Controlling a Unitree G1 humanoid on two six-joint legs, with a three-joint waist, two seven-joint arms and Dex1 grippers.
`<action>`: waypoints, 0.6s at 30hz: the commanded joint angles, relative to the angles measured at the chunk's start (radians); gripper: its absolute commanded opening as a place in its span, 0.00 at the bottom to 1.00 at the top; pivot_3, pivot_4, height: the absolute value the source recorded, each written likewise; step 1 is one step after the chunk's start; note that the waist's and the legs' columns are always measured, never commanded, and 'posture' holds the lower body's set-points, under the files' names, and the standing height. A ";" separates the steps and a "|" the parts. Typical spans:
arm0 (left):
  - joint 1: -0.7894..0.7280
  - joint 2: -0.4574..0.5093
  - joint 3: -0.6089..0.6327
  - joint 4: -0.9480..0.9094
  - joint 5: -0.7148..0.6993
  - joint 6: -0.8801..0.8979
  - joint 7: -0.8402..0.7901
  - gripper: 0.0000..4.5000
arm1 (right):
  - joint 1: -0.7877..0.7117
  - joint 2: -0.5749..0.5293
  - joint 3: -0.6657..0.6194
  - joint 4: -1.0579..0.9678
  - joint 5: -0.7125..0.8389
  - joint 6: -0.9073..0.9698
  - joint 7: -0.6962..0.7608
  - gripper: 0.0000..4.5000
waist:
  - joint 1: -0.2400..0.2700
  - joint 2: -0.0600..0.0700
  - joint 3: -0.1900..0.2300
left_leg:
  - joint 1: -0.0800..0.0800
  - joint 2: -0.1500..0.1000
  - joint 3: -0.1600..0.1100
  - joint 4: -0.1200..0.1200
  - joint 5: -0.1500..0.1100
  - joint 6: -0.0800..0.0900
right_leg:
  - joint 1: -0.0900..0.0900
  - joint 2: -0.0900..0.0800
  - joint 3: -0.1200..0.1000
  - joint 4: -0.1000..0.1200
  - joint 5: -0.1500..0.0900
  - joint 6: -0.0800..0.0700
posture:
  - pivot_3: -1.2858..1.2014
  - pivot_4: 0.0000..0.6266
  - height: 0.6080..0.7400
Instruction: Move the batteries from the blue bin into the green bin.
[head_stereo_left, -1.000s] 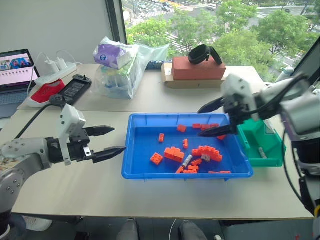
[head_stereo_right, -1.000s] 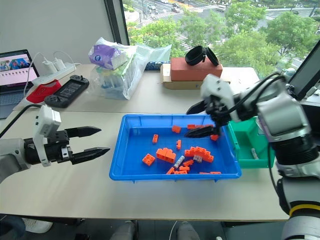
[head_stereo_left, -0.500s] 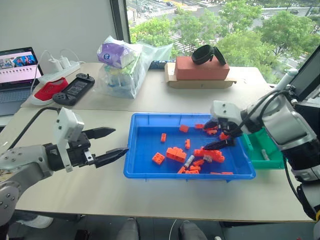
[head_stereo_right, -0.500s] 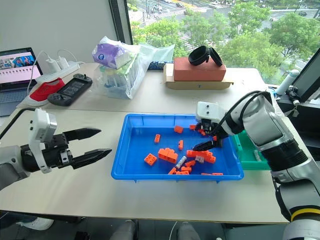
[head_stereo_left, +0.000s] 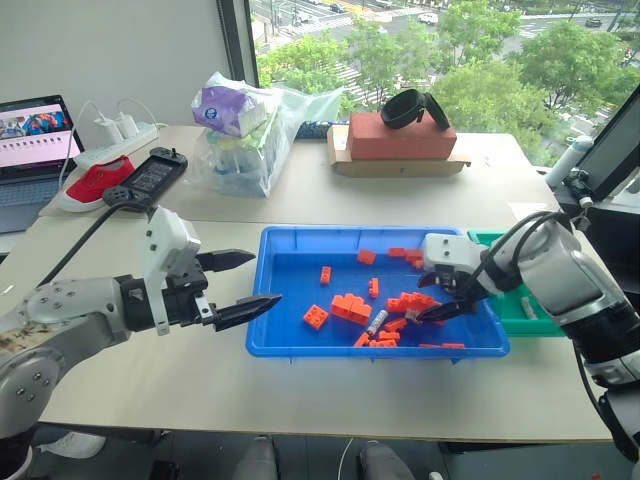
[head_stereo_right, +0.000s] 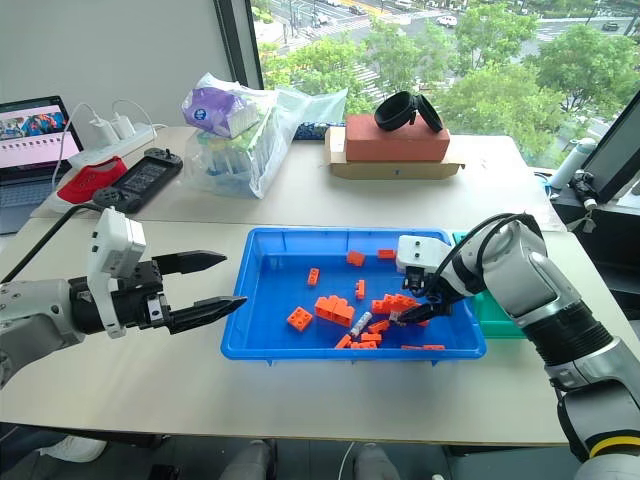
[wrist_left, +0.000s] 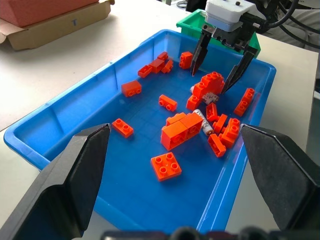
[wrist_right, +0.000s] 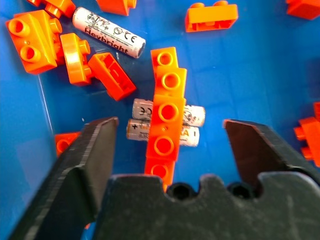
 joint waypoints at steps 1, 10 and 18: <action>-0.022 0.027 0.009 -0.015 -0.018 0.003 -0.023 1.00 | 0.003 -0.005 -0.028 -0.017 0.012 0.010 0.007 0.47 | 0.002 0.000 0.000 | 0.000 0.000 0.000 0.000 0.000 0.000 | 0.000 0.000 0.000 0.000 0.000 0.000 | 0.52 0.24 1.00; -0.014 0.048 0.017 -0.021 -0.033 0.001 -0.036 1.00 | -0.157 0.098 -0.033 0.168 -0.056 -0.113 -0.092 0.11 | -0.012 0.000 0.000 | 0.000 0.000 0.000 0.000 0.000 0.000 | 0.000 0.000 0.000 0.000 0.000 0.000 | 0.52 0.24 1.00; 0.014 0.056 0.038 -0.036 -0.037 0.002 -0.037 1.00 | -0.255 0.233 -0.017 0.386 -0.128 -0.241 -0.195 0.11 | -0.016 -0.001 0.000 | 0.000 0.000 -0.001 -0.001 0.001 -0.001 | 0.000 0.000 -0.001 0.000 0.000 -0.001 | 0.52 0.24 1.00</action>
